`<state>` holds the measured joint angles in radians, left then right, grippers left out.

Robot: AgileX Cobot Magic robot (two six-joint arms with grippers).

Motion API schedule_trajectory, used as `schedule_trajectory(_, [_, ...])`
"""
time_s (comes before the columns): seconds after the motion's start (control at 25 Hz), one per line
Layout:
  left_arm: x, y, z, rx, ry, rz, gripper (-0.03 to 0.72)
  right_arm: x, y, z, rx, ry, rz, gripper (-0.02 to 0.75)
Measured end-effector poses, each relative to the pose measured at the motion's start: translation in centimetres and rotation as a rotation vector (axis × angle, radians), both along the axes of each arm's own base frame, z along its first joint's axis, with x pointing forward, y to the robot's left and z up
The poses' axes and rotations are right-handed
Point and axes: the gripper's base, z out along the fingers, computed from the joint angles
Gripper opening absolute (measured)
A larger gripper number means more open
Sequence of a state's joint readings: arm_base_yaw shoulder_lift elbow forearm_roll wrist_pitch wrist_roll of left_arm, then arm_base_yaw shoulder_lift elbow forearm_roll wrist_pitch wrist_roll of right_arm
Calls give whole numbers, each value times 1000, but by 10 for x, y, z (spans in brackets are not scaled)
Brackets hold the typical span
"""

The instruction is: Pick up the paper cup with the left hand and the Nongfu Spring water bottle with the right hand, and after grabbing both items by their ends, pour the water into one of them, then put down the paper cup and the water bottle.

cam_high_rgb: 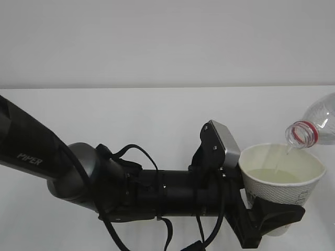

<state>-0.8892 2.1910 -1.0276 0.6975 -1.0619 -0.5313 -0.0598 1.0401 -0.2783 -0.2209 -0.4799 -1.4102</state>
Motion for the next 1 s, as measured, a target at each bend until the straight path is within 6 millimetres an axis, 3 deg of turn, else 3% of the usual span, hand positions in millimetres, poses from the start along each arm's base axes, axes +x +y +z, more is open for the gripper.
schedule_trajectory(1.0, [0, 0, 0, 0, 0, 0, 543, 0, 0, 0, -4, 0, 1, 449])
